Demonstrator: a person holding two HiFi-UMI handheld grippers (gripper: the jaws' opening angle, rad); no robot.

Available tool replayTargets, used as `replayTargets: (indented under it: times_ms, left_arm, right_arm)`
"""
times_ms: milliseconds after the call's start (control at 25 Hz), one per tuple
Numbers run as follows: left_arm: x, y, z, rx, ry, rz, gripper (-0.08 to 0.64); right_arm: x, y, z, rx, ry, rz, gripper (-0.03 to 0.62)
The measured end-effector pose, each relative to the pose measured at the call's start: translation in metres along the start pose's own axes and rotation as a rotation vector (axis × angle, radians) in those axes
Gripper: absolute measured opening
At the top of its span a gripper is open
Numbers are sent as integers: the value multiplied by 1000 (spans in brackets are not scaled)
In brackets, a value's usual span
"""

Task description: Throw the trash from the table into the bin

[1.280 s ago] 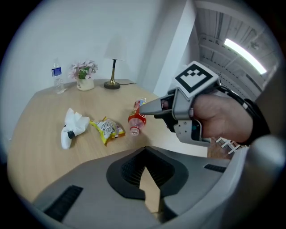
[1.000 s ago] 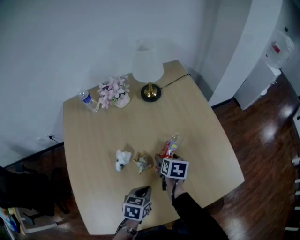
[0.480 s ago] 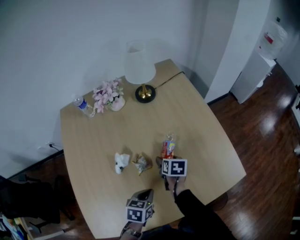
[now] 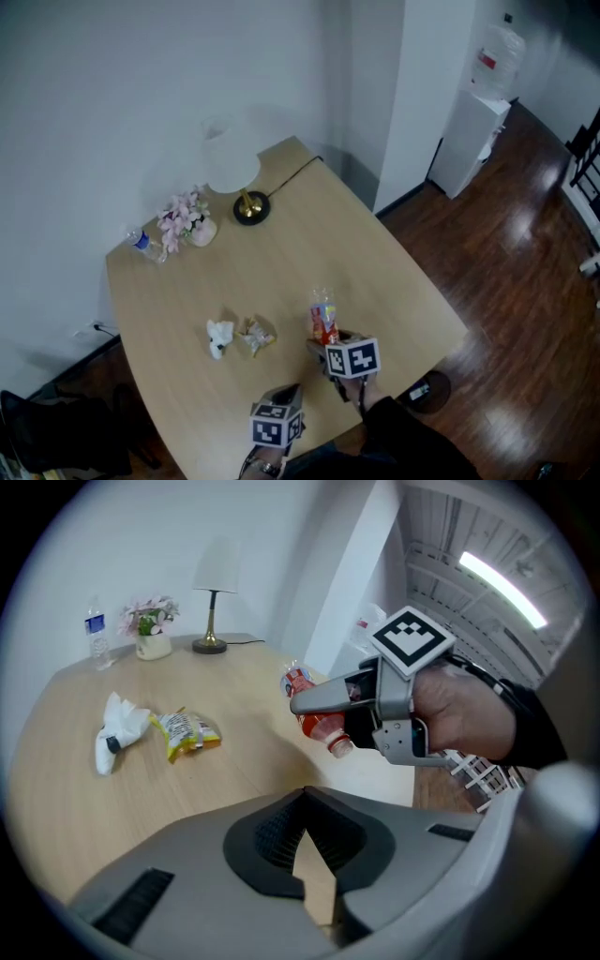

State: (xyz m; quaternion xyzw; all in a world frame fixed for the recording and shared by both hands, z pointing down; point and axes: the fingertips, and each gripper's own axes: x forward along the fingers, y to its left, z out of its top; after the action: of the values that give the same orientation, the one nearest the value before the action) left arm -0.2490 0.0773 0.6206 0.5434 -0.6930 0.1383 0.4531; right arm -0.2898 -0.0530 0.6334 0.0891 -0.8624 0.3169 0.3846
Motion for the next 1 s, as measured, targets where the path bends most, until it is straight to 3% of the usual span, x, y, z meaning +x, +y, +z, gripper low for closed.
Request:
replayTargets:
  times_ms: [200,400,720,1000]
  left_arm:
    - [11,-56,4,87,40,-64,6]
    - [33,-121,0,204,80,-155,6]
    - [69,-225,-23,403,164,-307,6]
    - [92,-308,-64,575,249,-428,6]
  right_arm:
    - [-74,-19,-25,11,-38,26,345]
    - [-144,-51,-63,31,-91,0,347]
    - [-230,-122,-148,174,-157,-101,347]
    - [-283,-180,-235,312,-203,-204,347]
